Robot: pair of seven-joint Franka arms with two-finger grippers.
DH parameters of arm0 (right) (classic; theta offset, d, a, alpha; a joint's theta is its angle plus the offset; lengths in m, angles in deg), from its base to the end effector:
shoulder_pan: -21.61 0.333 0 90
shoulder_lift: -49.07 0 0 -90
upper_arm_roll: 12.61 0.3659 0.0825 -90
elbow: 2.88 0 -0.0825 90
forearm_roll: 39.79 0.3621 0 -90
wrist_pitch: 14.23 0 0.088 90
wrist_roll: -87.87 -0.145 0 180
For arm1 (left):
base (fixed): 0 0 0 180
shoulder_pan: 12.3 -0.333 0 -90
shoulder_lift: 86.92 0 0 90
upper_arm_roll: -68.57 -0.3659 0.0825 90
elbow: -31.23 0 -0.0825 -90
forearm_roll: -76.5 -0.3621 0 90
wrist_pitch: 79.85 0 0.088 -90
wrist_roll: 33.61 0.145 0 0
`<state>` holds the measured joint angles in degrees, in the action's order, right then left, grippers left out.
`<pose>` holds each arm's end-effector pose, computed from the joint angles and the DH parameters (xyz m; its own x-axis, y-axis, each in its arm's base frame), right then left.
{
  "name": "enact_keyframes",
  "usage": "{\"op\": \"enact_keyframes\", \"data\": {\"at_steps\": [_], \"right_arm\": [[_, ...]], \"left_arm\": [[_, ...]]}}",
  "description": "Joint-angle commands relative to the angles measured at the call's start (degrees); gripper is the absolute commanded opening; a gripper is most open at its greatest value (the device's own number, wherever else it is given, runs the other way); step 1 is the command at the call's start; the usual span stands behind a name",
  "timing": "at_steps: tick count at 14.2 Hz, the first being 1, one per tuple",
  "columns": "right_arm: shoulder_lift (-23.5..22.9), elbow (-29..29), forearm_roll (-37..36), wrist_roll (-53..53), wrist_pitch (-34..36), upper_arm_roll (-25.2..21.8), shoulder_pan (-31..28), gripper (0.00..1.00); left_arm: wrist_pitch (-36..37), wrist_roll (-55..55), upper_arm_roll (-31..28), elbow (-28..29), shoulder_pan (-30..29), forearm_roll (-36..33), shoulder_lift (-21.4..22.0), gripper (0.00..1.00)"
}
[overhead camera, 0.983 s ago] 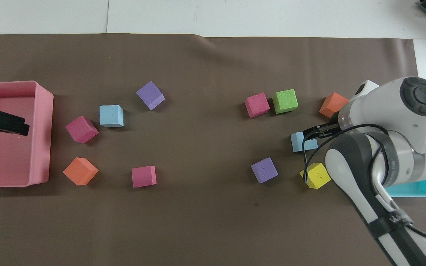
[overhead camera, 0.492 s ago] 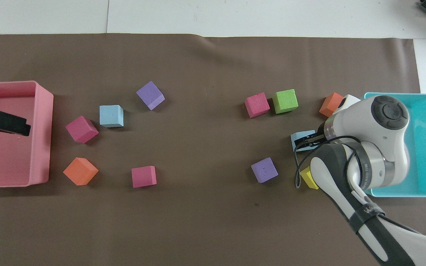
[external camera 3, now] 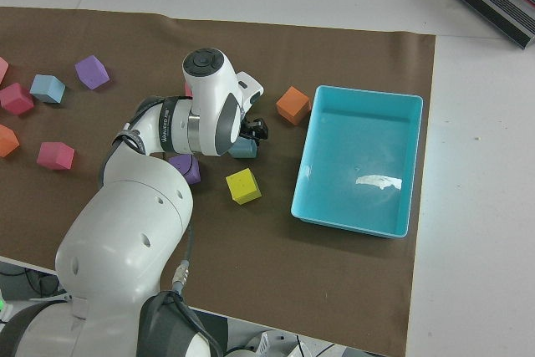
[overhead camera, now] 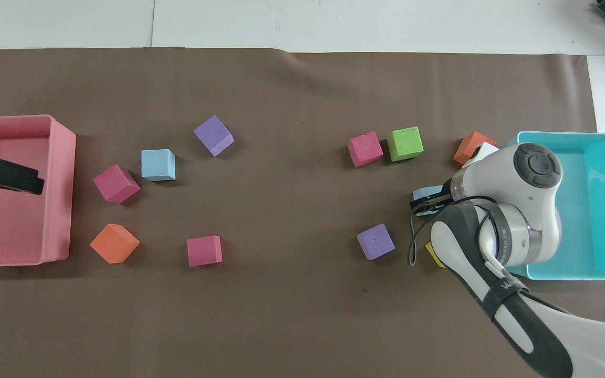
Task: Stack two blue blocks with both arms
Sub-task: 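Close the right gripper around the light blue cube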
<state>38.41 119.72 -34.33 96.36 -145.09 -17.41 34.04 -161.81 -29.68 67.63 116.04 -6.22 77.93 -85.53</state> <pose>0.5453 0.0790 0.3411 0.9754 0.2178 -0.0340 0.2155 -0.9747 -0.0596 0.5058 -0.0493 0.6771 0.9867 -0.1611 -0.0237 -0.1604 -0.9867 0.0269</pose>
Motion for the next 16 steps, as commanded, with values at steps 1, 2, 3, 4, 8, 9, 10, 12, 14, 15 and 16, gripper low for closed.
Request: {"op": "enact_keyframes", "data": {"at_steps": [1, 2, 3, 4, 8, 9, 10, 12, 14, 15, 16], "right_arm": [[-0.68, 1.23, 1.39, 2.85, -3.07, -0.03, -0.13, 1.0], [-0.86, 1.84, 1.39, 3.03, -4.65, -0.03, -0.13, 1.0], [-1.03, 2.2, 1.39, 2.94, -5.36, -0.03, -0.04, 1.0], [-1.03, 2.37, 1.39, 2.85, -5.46, -0.03, -0.04, 1.0], [-1.03, 3.25, 1.39, 3.03, -6.25, -0.12, -0.13, 0.49], [-0.95, 3.17, 1.39, 2.68, -6.07, -0.03, -0.04, 0.1], [-1.03, 3.08, 1.39, 2.07, -5.9, -0.03, -0.04, 0.0], [-0.77, 1.94, 1.39, 1.97, -5.11, -0.03, -0.04, 0.0], [0.28, -0.51, 0.87, 1.8, 0.31, -0.03, -0.04, 0.0], [1.24, -2.09, 0.61, 1.89, 3.21, -0.12, -0.04, 0.0], [2.38, -3.5, 0.52, 1.71, 6.46, -0.12, -0.04, 0.0]], "left_arm": [[-0.3, -0.33, -0.11, 2.64, 0.16, 0.07, 2.3, 1.0], [-0.48, -0.33, -0.11, 2.73, 0.16, 0.07, 2.3, 1.0], [-0.65, -0.33, -0.11, 2.73, 0.16, 0.07, 2.3, 1.0], [-0.92, -0.33, -0.11, 2.82, 0.16, 0.07, 2.3, 1.0], [-0.83, -0.5, -0.02, 3.0, 0.34, 0.07, 2.39, 1.0], [-0.83, -0.41, -0.02, 3.0, 0.34, 0.07, 2.3, 1.0], [-0.83, -0.41, -0.11, 2.91, 0.25, 0.07, 2.3, 1.0], [-0.83, -0.5, -0.11, 2.47, 0.16, 0.07, 2.21, 1.0], [-0.83, -0.42, -0.11, 2.47, 0.07, 0.07, 2.12, 1.0], [-0.57, -0.41, -0.11, 2.47, 0.07, 0.07, 2.21, 1.0], [-0.48, -0.5, -0.11, 2.47, 0.07, 0.07, 2.21, 1.0]]}}
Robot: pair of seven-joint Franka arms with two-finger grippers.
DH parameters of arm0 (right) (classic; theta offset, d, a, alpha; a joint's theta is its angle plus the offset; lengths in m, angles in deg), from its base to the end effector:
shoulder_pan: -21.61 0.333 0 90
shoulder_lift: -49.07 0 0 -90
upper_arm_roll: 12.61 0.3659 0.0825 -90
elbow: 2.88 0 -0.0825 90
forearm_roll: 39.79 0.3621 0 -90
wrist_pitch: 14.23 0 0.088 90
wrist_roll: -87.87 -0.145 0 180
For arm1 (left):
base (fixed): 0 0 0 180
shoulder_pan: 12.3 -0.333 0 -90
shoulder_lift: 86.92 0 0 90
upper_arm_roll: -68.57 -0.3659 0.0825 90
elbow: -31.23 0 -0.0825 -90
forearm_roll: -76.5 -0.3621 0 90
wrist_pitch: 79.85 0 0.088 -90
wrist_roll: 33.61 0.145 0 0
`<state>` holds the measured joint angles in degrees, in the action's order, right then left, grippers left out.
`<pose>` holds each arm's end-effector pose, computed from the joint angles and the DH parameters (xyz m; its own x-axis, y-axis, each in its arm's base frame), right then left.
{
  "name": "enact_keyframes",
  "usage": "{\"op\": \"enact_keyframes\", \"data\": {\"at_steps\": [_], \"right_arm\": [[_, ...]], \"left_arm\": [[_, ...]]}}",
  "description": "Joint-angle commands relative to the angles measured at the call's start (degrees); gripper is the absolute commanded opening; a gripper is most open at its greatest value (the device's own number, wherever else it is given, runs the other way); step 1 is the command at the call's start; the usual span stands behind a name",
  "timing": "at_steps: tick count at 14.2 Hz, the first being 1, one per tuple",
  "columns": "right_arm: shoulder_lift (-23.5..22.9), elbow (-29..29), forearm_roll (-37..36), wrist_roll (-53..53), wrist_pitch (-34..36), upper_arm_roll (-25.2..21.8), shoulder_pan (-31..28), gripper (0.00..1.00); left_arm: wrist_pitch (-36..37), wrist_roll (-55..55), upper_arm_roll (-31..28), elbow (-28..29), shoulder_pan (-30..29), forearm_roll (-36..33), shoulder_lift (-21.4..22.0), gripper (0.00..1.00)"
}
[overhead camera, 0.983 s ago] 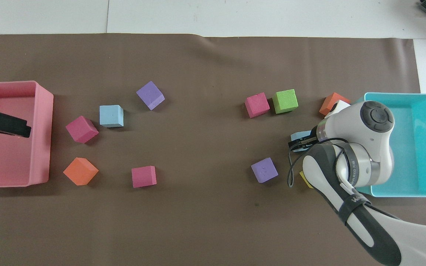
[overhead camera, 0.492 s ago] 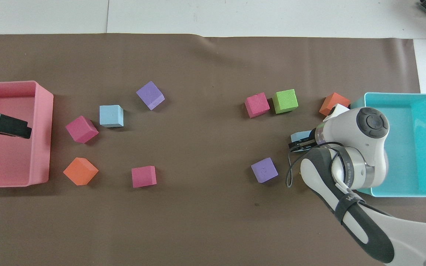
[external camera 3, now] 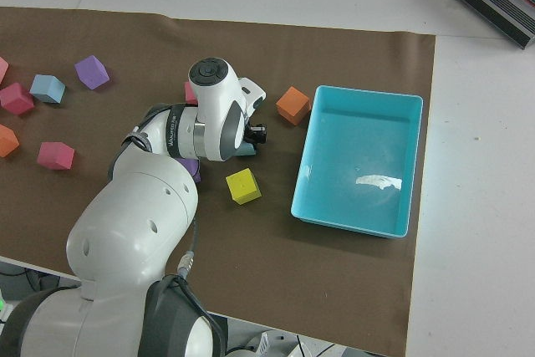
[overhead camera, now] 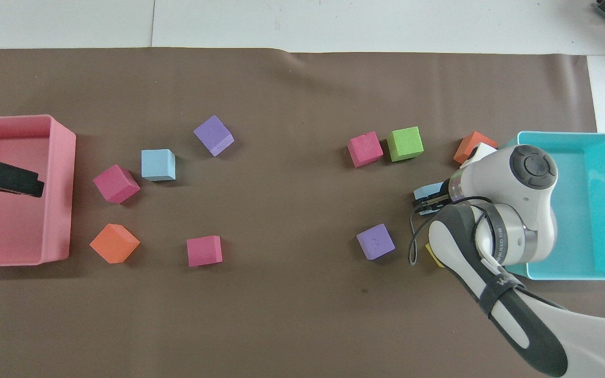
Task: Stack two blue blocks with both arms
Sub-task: 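Lift the light blue cube and carry it toward the table's middle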
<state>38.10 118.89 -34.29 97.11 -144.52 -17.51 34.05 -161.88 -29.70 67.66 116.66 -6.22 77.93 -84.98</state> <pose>0.5488 0.0789 0.3432 0.9728 0.2293 -0.0340 0.2270 -0.9720 -0.0605 0.5024 -0.0492 0.6774 0.9866 -0.1612 -0.0237 -0.1606 -0.9867 0.0270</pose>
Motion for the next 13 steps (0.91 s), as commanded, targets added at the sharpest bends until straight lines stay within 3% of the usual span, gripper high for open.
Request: {"op": "enact_keyframes", "data": {"at_steps": [1, 5, 10, 13], "right_arm": [[3.57, -3.9, 0.48, 0.17, 8.27, -0.1, -0.05, 0.0], [2.36, -11.97, -1.89, -8.33, 15.58, 0.16, 2.39, 0.0], [-0.54, -19.1, -1.46, -18.8, 16.82, 0.16, 8.37, 0.0], [-4.93, -23.93, -0.93, -27.23, 17.97, 0.16, 13.29, 0.0]], "left_arm": [[-0.41, -0.49, -0.14, 1.76, 0.07, 0.07, 1.66, 1.0], [-0.06, -0.57, -0.14, 1.84, 0.16, 0.07, 1.66, 1.0], [-0.14, -0.75, -0.14, 1.85, 0.16, 0.07, 1.66, 1.0], [-0.14, -0.75, -0.14, 2.02, 0.25, 0.07, 1.75, 1.0]]}}
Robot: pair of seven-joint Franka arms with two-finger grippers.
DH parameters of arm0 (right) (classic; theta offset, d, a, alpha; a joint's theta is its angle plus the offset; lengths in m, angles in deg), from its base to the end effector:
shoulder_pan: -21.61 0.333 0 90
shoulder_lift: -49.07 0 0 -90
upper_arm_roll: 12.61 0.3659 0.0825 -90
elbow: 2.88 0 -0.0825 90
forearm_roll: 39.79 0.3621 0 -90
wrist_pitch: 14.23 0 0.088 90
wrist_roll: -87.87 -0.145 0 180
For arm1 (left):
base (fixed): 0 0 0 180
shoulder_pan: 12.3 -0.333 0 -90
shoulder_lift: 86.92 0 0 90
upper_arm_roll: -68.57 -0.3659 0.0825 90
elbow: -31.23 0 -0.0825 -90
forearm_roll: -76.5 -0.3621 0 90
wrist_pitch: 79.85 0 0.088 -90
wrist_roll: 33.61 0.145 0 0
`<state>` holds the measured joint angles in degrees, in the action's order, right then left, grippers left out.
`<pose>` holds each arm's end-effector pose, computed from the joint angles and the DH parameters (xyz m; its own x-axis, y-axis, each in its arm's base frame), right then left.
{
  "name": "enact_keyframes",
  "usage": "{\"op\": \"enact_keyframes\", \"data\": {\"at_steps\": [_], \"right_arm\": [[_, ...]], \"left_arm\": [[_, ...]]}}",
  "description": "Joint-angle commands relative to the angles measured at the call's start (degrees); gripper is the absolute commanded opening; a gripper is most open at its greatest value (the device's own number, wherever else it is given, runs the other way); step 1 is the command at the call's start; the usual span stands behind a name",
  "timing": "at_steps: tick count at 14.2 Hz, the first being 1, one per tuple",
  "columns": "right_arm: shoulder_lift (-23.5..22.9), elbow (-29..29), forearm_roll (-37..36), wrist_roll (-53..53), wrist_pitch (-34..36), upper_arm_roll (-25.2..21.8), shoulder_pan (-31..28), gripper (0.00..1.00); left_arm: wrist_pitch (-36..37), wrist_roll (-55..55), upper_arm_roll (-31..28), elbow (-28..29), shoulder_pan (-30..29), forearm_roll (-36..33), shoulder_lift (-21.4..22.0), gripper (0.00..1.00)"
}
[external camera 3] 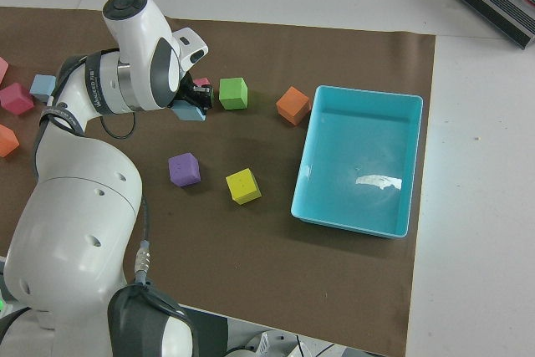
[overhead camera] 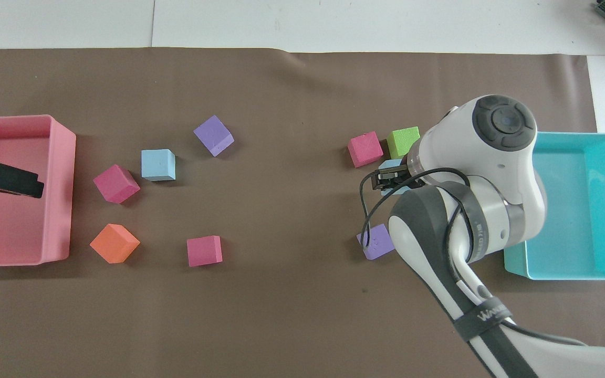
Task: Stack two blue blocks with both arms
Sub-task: 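Lift the light blue cube and carry it toward the table's middle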
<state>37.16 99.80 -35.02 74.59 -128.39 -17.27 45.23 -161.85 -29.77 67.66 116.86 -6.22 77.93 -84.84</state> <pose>0.5703 0.2076 0.4532 0.9975 0.0670 -0.0209 0.0657 -0.9963 -0.0556 0.5014 -0.0491 0.6770 0.9868 -0.1600 -0.0252 -0.1593 -0.9869 0.0271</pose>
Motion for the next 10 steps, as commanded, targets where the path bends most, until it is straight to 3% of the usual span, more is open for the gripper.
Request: {"op": "enact_keyframes", "data": {"at_steps": [1, 6, 10], "right_arm": [[-5.48, -6.34, -0.29, -7.08, 1.84, -0.09, 3.43, 0.0], [-12.08, -10.75, -0.47, -16.24, -0.35, 0.17, 9.41, 0.0], [-14.63, -9.7, 1.11, -16.95, -6.07, 0.26, 13.55, 0.0]], "left_arm": [[-0.17, -0.68, -0.23, 1.91, 0.25, 0.07, 1.61, 1.0], [-0.17, -0.68, -0.14, 2.09, 0.25, 0.07, 1.7, 1.0], [-0.17, -0.68, -0.14, 2.18, 0.33, 0.07, 1.7, 1.0]]}}
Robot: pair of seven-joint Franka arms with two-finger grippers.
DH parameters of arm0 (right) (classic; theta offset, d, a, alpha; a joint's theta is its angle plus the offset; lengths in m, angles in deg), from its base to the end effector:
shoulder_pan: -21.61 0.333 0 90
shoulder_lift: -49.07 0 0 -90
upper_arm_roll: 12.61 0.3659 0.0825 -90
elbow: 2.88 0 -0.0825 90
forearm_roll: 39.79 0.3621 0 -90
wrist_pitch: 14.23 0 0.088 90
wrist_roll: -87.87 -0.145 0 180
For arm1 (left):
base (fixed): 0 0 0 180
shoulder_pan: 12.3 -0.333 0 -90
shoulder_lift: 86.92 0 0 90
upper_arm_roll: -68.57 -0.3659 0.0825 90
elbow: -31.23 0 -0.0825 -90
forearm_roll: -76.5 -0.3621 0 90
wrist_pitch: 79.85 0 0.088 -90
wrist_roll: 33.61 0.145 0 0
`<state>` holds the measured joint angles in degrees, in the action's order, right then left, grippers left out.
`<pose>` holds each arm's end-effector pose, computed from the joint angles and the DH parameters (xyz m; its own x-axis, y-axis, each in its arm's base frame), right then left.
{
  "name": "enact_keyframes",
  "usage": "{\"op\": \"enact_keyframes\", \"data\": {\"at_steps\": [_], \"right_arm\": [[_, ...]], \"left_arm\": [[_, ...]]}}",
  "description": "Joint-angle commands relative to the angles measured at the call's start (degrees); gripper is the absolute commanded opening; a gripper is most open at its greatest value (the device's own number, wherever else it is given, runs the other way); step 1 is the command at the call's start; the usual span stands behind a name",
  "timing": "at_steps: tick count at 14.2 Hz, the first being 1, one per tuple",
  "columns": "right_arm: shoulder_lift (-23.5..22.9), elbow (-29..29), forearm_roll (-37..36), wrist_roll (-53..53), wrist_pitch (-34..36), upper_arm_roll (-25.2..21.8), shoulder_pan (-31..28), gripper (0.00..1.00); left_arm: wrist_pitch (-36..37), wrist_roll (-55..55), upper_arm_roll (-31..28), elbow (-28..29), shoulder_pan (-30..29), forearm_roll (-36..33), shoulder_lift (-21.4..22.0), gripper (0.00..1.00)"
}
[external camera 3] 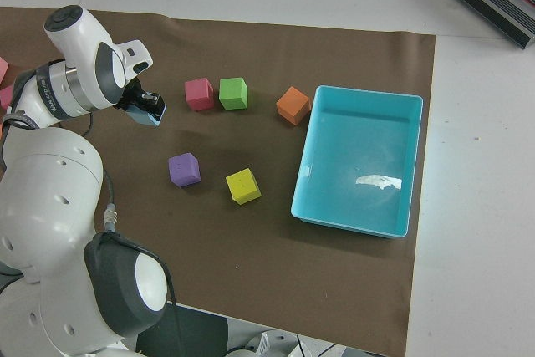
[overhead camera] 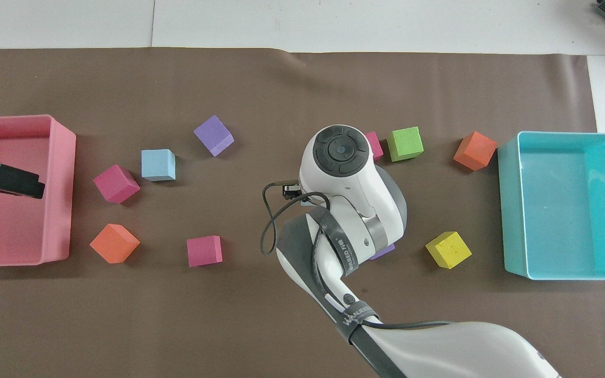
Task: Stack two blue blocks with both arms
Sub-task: 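Lift the light blue cube and carry it toward the table's middle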
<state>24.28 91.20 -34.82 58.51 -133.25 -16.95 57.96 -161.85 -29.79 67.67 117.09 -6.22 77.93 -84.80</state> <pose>0.5640 0.3686 0.3840 0.9998 0.0117 -0.0187 0.0109 -0.9991 -0.0403 0.5010 -0.0491 0.6756 0.9867 -0.1598 -0.0286 -0.1591 -0.9869 0.0274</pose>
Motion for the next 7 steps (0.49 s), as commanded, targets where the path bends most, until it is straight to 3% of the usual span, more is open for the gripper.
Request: {"op": "enact_keyframes", "data": {"at_steps": [1, 7], "right_arm": [[-2.37, -0.75, 1.17, -0.95, -2.7, 0.03, 1.35, 0.0], [-3.69, 3.12, 1.35, -0.86, -9.03, 0.03, 1.7, 0.0]], "left_arm": [[0.0, -0.66, -0.15, 1.94, 0.42, 0.07, 1.67, 1.0], [-0.35, -1.28, -0.06, 1.94, 1.57, 0.07, 1.76, 1.0]]}}
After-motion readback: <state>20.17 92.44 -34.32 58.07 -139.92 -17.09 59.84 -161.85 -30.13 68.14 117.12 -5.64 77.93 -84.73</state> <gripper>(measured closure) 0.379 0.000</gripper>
